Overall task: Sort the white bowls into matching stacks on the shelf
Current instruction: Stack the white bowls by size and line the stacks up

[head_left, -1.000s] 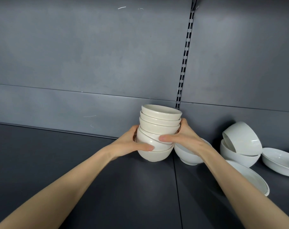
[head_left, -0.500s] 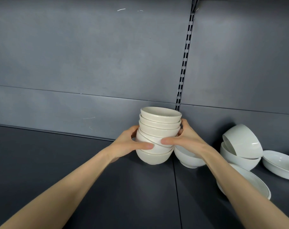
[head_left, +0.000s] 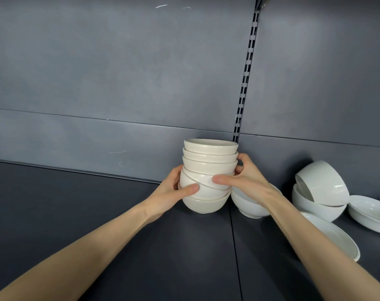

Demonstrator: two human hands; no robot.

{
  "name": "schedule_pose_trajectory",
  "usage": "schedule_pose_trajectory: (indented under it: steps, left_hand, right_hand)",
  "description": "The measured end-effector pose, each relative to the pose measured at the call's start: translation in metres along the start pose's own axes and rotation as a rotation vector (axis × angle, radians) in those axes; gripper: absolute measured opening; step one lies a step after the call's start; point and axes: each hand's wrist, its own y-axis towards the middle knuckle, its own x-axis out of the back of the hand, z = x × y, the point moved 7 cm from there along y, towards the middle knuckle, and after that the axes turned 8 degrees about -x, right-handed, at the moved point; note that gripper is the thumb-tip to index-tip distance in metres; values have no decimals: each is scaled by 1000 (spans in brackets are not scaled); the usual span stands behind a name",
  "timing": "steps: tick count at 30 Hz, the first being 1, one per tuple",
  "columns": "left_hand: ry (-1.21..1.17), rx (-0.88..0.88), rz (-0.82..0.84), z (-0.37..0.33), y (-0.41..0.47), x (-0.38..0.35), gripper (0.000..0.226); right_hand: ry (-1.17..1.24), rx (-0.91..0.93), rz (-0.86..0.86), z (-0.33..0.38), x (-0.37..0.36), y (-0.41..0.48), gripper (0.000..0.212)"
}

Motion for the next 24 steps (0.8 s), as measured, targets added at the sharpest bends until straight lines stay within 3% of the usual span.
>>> schedule_pose_trajectory:
  steps: [12,24]
  left_hand:
    - [86,53,55,-8,7,8,93]
    - [25,-5,-27,-5,10,4,78]
  right_hand:
    - [1,-1,13,1,1,-5,81]
    - [55,11,15,-5,5,3,84]
